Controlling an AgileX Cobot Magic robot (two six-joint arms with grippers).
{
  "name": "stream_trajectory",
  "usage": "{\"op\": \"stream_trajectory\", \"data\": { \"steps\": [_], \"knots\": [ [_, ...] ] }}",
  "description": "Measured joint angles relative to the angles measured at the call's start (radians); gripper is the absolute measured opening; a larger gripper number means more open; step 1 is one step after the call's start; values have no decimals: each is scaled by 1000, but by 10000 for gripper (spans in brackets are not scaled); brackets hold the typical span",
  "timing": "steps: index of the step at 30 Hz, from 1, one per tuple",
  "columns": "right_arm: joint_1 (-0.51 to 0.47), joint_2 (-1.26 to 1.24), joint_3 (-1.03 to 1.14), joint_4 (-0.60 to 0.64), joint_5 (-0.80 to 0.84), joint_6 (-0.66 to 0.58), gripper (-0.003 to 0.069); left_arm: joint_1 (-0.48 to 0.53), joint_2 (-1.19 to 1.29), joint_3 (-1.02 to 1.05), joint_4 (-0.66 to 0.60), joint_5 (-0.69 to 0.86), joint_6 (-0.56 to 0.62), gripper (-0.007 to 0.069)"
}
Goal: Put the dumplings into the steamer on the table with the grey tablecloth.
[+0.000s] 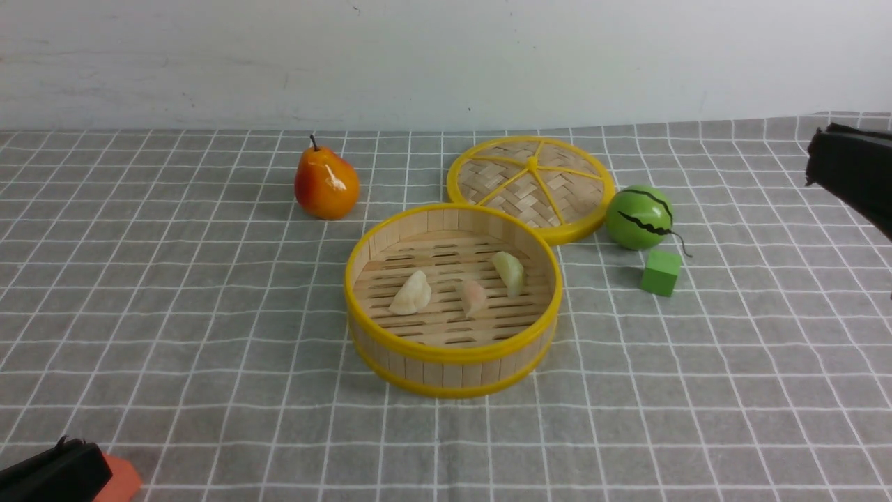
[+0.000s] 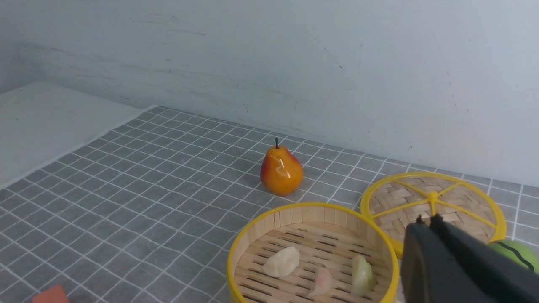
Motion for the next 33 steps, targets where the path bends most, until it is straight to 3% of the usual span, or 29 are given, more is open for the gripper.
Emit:
{"op": "stream_trajectory", "data": {
  "steps": [5, 11, 19, 24, 33],
  "knots": [
    [0, 0, 26, 1, 11, 0, -6, 0, 0, 1, 0, -1, 0, 74],
    [-63, -102, 241, -1, -82, 0, -21, 0, 0, 1, 0, -1, 0, 74],
    [-369, -472, 599, -121, -104, 11, -21, 0, 0, 1, 0, -1, 0, 83],
    [-510, -650, 734, -161, -47, 93, -21, 0, 0, 1, 0, -1, 0, 88],
    [-535, -757, 825, -214, 73, 196, -21, 0, 0, 1, 0, -1, 0, 94]
  ]
}}
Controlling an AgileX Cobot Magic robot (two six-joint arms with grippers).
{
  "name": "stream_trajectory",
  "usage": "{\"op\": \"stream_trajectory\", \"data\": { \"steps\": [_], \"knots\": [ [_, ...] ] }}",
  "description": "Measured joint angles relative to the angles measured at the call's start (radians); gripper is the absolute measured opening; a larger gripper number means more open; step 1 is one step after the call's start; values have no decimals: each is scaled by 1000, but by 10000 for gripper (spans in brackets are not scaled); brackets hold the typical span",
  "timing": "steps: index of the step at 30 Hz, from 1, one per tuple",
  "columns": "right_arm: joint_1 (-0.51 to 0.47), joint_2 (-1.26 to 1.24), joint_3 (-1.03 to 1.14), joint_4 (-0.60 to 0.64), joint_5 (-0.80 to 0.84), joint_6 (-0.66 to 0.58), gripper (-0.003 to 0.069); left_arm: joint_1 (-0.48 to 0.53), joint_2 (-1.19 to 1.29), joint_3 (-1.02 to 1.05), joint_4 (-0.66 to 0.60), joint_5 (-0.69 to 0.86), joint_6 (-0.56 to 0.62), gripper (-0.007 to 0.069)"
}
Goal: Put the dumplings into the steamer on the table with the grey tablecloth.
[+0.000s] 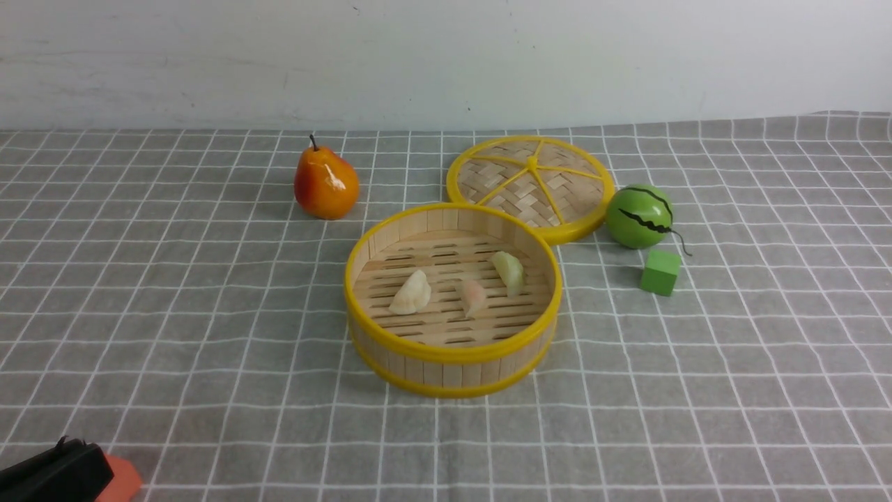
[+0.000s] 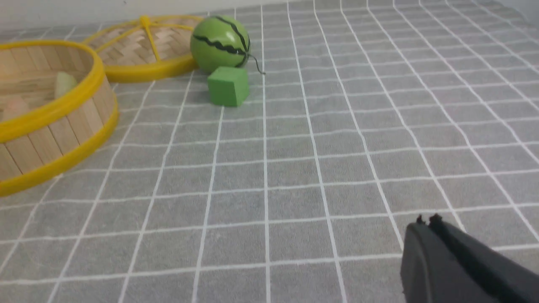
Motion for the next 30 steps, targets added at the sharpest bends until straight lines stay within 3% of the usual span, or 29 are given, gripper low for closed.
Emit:
{"op": "stream_trajectory", "data": {
  "steps": [30],
  "knots": [
    [0, 0, -7, -15, 71, 3, -11, 0, 0, 0, 0, 0, 0, 117]
  ]
}}
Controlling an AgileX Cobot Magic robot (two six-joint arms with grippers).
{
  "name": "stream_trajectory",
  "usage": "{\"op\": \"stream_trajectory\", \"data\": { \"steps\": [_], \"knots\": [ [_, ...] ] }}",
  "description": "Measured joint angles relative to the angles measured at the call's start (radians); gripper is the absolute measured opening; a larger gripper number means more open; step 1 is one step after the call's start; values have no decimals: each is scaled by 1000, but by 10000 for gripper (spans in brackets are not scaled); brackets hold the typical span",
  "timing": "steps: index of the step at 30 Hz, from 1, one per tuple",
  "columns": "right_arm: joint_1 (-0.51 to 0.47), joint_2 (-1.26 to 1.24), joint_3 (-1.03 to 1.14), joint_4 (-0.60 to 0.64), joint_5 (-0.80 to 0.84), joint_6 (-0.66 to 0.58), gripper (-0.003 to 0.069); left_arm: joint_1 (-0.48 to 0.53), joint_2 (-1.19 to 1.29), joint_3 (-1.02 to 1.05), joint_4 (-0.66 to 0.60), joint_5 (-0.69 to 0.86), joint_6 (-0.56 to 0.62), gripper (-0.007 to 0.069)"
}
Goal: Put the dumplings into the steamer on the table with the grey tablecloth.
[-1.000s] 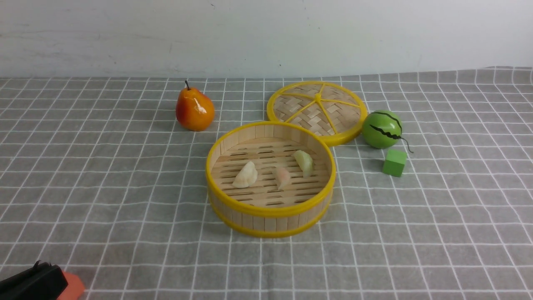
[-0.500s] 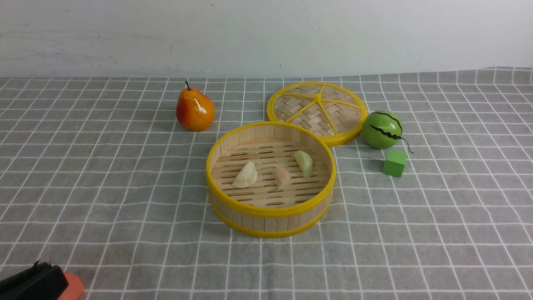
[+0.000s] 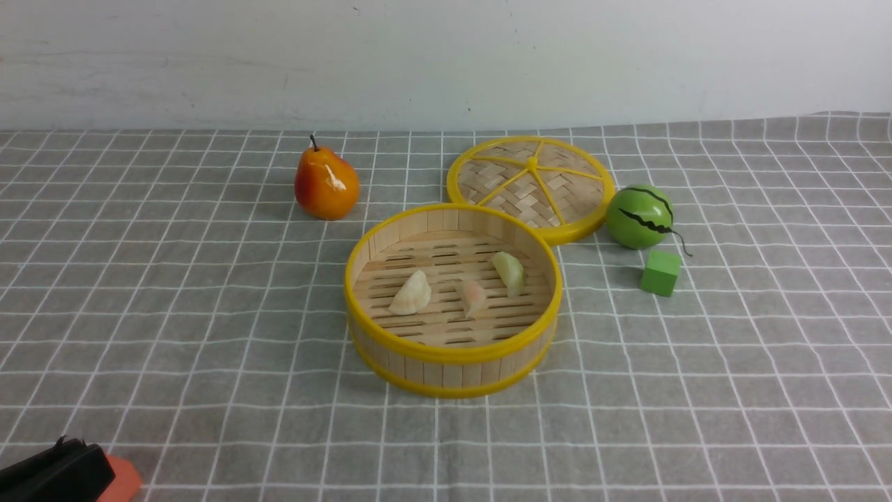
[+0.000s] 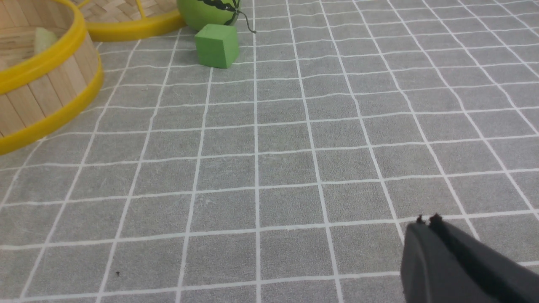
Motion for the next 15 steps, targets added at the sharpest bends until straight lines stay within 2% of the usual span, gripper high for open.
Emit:
{"op": "stream_trajectory", "data": {
  "steps": [9, 11, 13, 15],
  "knots": [
    [0, 0, 0, 0, 0, 0, -4, 1, -3, 18, -1, -14, 0, 115],
    [0, 0, 0, 0, 0, 0, -3, 10, -10, 29, 4, -27, 0, 93],
    [0, 0, 0, 0, 1, 0, -1, 62, -32, 61, 11, -59, 0, 14],
    [0, 0, 0, 0, 1, 0, 0, 134, -58, 88, 13, -87, 0, -14]
  ]
}}
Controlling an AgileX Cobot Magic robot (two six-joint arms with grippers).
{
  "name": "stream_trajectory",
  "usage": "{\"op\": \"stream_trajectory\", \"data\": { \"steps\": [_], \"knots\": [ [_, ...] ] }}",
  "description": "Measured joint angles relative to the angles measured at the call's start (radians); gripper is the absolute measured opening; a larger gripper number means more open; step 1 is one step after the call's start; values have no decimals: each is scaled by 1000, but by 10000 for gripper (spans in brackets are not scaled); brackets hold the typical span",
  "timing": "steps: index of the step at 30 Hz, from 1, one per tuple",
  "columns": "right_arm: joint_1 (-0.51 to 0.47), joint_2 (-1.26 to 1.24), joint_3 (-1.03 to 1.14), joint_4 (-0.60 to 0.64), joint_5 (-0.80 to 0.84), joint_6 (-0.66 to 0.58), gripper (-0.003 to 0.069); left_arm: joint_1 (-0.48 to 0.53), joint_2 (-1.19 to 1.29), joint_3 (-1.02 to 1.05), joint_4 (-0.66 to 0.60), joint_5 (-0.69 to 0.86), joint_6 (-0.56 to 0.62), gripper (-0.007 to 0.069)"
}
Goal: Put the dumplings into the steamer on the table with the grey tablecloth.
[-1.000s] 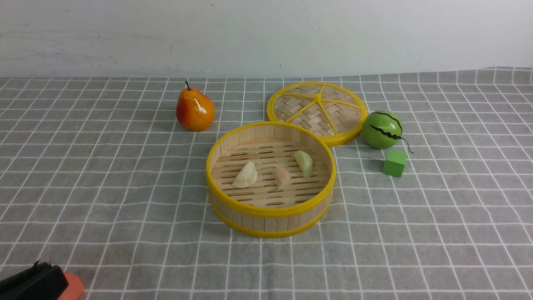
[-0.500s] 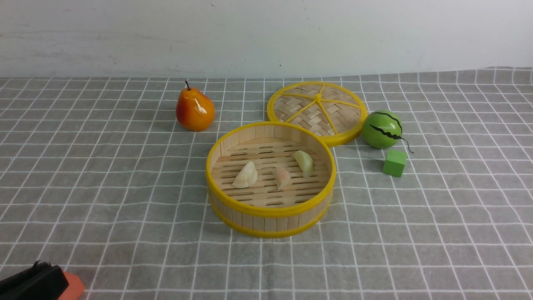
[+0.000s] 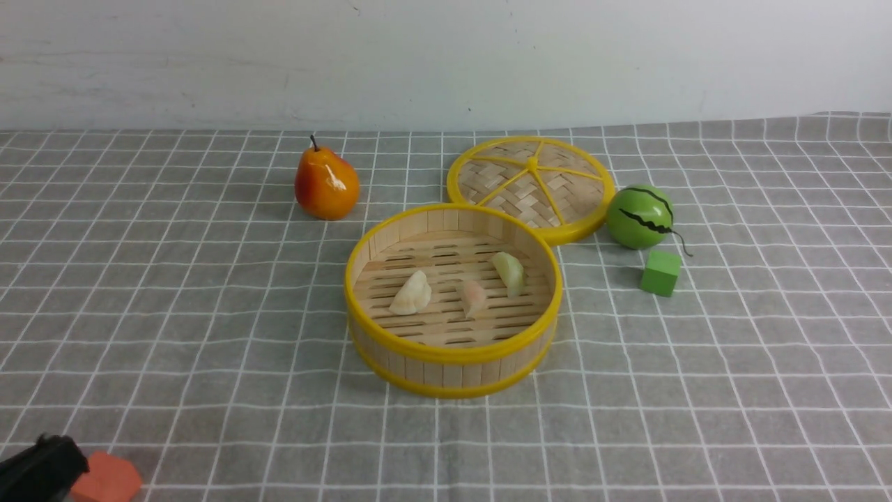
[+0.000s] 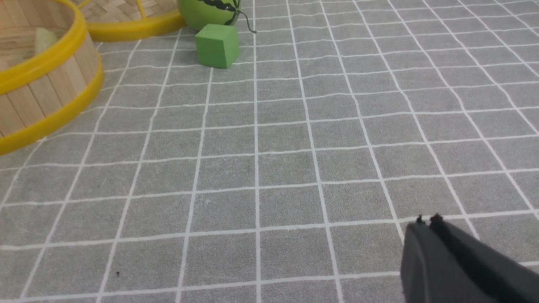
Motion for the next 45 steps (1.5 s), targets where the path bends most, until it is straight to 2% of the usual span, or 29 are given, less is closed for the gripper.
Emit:
{"op": "stream_trajectory", "data": {
  "steps": [4, 5, 6, 12, 26, 32, 45],
  "knots": [
    [0, 0, 0, 1, 0, 0, 3, 175, -58, 54, 2, -33, 0, -14],
    [0, 0, 0, 1, 0, 0, 3, 184, -64, 56, 2, -33, 0, -14],
    [0, 0, 0, 1, 0, 0, 6, 252, -83, 79, 6, -39, 0, -14],
    [0, 0, 0, 1, 0, 0, 14, 423, -116, 165, 33, -34, 0, -14],
    [0, 0, 0, 3, 0, 0, 27, 430, -116, 171, 48, 216, 13, -14],
    [0, 0, 0, 3, 0, 0, 31, 354, -116, 171, 48, 225, 54, -14],
    [0, 0, 0, 3, 0, 0, 48, 352, -116, 172, 47, 229, 54, -14]
  ]
}}
